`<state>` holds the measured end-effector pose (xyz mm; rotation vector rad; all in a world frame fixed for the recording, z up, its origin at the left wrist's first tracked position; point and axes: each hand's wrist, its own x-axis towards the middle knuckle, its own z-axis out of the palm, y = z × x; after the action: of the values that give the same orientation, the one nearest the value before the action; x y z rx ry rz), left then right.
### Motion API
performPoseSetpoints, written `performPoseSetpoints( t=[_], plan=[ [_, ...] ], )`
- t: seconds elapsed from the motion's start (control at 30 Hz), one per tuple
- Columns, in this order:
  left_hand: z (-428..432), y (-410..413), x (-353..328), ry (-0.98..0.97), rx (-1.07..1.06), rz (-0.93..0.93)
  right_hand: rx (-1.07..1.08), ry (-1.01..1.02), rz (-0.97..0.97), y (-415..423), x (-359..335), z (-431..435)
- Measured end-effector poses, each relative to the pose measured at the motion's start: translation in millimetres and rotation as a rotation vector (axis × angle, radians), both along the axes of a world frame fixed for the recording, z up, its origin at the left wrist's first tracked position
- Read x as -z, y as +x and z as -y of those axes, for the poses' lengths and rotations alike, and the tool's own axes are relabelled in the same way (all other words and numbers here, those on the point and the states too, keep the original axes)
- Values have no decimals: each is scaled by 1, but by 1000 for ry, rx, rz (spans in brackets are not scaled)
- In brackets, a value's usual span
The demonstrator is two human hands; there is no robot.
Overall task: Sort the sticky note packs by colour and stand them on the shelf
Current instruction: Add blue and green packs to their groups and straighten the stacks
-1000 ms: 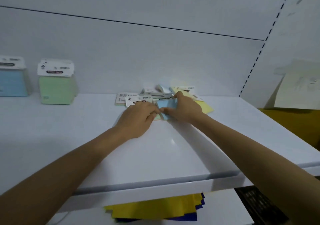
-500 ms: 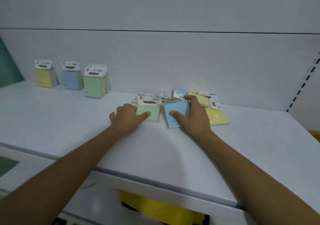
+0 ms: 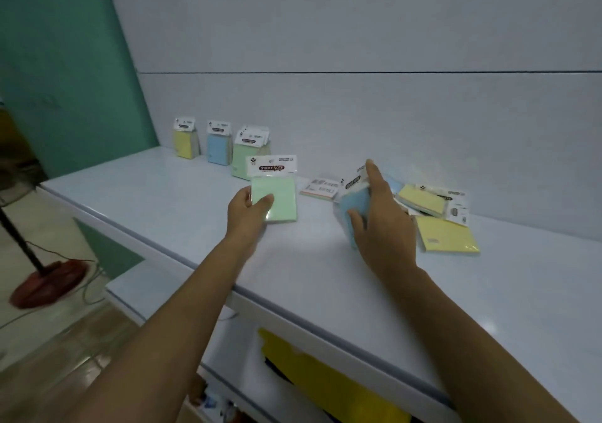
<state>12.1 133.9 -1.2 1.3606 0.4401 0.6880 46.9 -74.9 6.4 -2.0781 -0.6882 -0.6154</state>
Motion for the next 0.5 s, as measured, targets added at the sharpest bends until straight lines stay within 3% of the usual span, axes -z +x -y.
performPoseSetpoints(
  t=[0.13, 0.23, 0.37, 0.5],
  plan=[
    [3, 1, 1, 67, 13, -53, 47, -84, 4, -2, 5, -1],
    [4, 2, 2, 140, -11, -91, 70, -179, 146, 1, 11, -2],
    [8, 3, 3, 389, -23, -211, 69, -163, 325, -2, 14, -7],
    [8, 4, 5, 416, -1, -255, -20, -159, 142, -11, 13, -11]
  ],
)
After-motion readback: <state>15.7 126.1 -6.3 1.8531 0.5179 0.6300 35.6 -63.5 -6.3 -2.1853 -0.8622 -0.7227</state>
